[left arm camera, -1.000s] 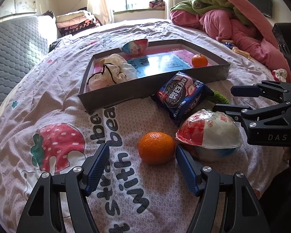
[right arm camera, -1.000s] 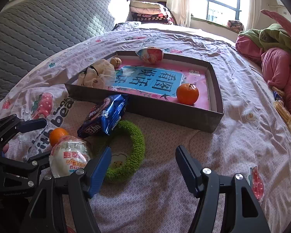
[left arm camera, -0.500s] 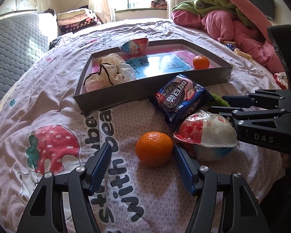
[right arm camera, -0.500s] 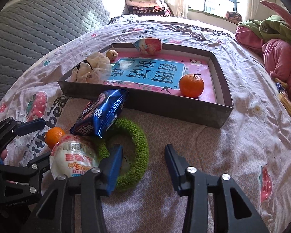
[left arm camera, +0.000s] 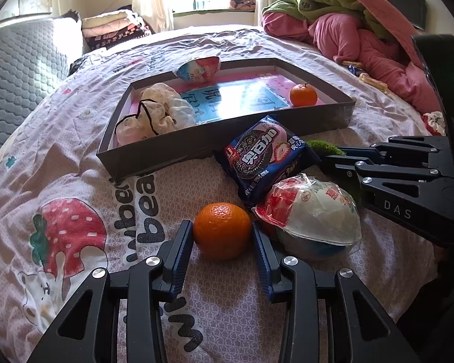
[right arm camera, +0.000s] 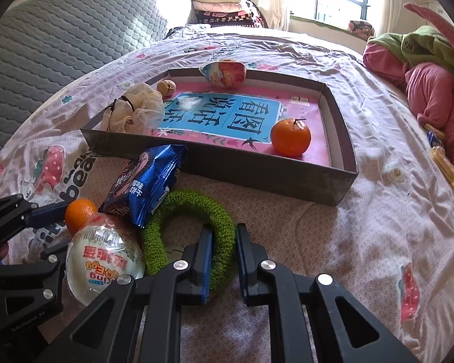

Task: Organize objects
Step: 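Close left gripper on the mandarin while right gripper closes on the green ring, then lift and carry the mandarin and green ring over the tray with both grippers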

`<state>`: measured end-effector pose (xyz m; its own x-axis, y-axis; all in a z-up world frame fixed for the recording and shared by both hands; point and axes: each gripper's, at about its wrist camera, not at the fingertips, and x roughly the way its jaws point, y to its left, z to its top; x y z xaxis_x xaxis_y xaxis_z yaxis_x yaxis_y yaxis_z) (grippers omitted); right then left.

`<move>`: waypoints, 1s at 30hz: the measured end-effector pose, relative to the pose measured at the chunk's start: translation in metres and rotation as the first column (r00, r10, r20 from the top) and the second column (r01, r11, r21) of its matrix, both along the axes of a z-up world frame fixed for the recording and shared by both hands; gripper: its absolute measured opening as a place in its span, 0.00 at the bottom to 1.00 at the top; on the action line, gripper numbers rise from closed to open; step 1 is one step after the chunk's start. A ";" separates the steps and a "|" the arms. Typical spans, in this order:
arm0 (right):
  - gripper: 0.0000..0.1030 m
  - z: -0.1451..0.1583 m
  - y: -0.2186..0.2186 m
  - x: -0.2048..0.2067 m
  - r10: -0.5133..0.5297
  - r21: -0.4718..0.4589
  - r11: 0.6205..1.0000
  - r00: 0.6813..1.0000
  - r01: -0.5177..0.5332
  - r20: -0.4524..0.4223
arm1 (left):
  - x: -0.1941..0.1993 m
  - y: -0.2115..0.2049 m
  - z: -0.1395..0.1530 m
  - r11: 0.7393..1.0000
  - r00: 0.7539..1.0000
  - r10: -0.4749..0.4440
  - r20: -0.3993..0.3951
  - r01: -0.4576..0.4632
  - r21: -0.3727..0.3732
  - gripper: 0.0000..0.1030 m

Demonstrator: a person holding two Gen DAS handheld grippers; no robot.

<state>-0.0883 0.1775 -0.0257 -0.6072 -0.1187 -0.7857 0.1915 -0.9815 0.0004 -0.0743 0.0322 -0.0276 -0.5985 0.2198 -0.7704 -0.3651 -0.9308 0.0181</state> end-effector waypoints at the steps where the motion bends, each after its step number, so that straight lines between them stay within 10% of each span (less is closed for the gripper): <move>1: 0.14 0.000 0.000 0.000 0.001 0.008 1.000 1.000 -0.001 -0.005 | -0.001 -0.002 0.001 1.000 1.000 0.004 0.004 -0.004 0.011 0.39; 30: 0.14 0.038 0.012 0.010 -0.052 0.051 0.997 0.983 0.062 -0.175 | -0.013 -0.009 0.036 0.992 0.994 0.082 -0.072 -0.075 0.099 0.39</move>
